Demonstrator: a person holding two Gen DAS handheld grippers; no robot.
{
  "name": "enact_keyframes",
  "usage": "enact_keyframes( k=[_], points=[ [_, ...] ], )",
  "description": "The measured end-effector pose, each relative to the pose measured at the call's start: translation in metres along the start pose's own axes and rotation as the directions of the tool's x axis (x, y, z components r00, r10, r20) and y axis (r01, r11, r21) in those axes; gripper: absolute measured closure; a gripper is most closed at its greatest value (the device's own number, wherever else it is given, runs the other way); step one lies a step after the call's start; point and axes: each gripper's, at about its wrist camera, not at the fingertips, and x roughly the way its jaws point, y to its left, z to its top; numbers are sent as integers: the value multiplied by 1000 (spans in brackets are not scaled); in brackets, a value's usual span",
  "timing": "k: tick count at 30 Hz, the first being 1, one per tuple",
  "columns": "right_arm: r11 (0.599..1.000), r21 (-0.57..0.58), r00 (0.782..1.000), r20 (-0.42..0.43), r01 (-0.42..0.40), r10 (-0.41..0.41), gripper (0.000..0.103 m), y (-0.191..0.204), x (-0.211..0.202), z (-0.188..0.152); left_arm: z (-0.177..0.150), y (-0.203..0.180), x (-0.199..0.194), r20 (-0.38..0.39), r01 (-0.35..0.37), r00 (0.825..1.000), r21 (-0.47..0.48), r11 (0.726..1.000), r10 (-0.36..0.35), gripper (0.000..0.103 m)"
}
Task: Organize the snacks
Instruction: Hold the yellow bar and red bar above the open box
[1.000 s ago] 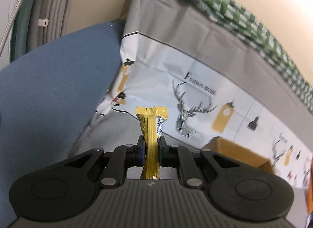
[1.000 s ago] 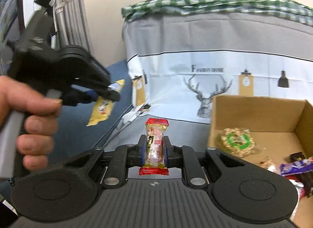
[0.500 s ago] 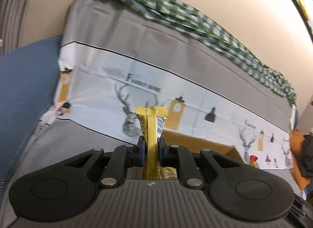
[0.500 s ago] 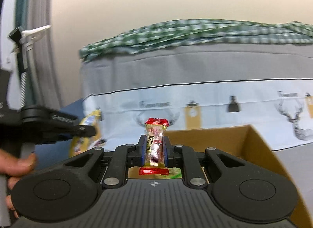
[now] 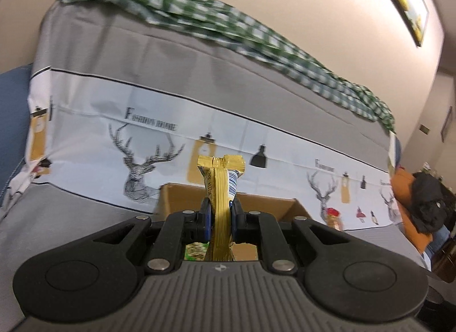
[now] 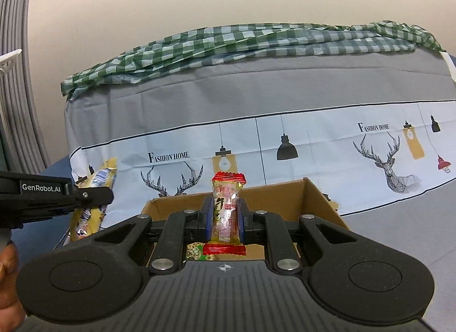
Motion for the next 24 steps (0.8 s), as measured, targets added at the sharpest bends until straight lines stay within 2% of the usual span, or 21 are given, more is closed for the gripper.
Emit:
enact_keyframes(
  k=[3,24],
  points=[
    [1000,-1,1000,0,5,-5,86,0,1,-1,-2,-5,-1,7,26,1000,12,1000,-26,89],
    [998,10,998,9,58,-58,86,-5,2,0,-14,-25,10,-36,88,996,63,994,-86,89]
  ],
)
